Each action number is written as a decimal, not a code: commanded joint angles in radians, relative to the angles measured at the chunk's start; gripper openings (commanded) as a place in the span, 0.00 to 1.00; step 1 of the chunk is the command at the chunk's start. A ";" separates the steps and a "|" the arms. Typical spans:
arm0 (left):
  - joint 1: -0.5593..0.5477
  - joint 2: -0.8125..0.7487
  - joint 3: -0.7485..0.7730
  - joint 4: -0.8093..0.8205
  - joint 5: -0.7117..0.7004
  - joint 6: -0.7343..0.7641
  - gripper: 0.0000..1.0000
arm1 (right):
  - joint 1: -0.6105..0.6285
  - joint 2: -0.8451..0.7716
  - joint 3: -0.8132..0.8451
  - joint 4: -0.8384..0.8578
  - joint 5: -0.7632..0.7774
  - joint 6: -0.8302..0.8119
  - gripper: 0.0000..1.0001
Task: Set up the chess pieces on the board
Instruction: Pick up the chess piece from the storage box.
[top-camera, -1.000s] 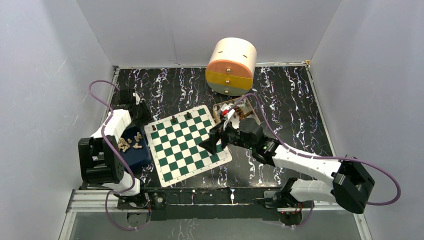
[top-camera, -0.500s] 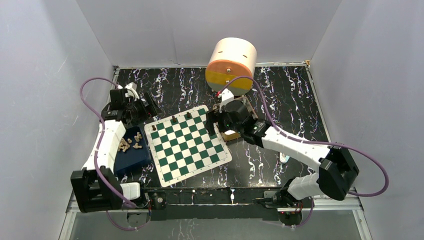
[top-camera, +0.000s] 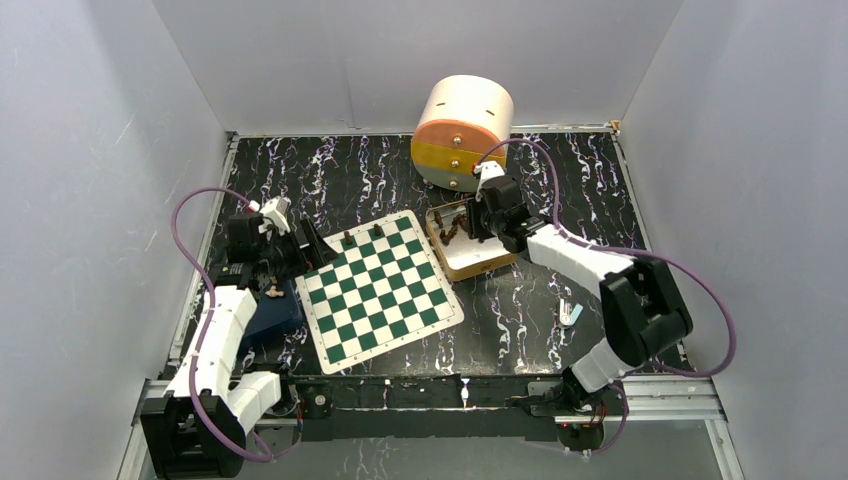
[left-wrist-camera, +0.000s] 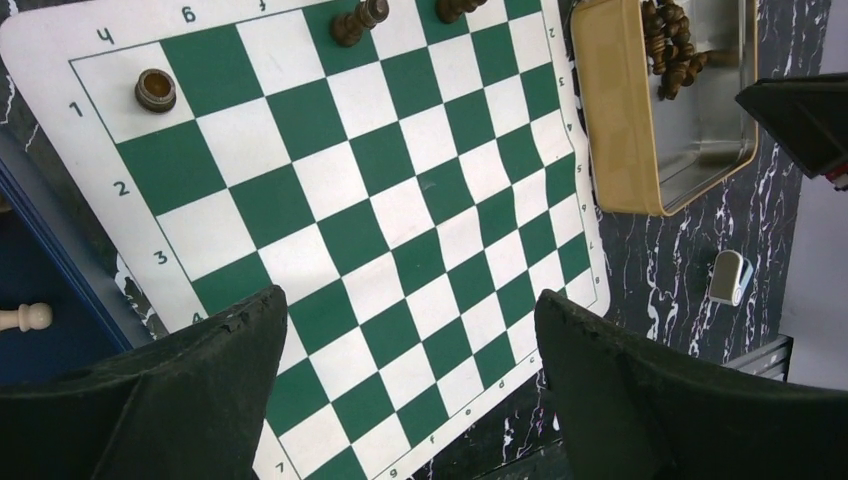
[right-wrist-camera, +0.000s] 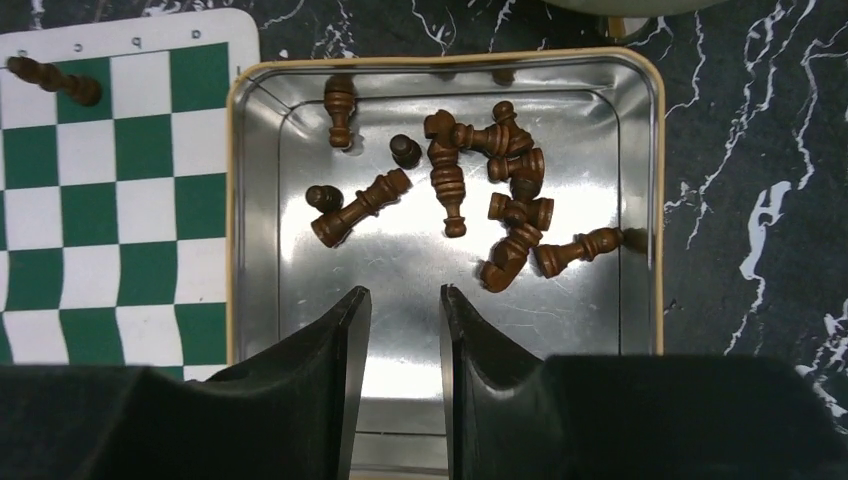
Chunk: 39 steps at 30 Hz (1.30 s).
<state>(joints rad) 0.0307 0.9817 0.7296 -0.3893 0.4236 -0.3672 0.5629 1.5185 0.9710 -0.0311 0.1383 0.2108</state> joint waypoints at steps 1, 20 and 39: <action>-0.002 -0.030 -0.010 0.043 -0.007 0.007 0.91 | -0.015 0.078 0.075 0.079 -0.043 -0.027 0.38; -0.001 -0.057 -0.006 0.004 -0.091 0.013 0.92 | -0.015 0.346 0.245 0.130 -0.041 0.010 0.36; -0.001 -0.060 -0.006 0.001 -0.100 0.013 0.92 | -0.015 0.420 0.300 0.114 -0.012 -0.018 0.31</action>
<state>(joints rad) 0.0307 0.9443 0.7124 -0.3763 0.3290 -0.3664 0.5499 1.9289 1.2179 0.0551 0.1097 0.2050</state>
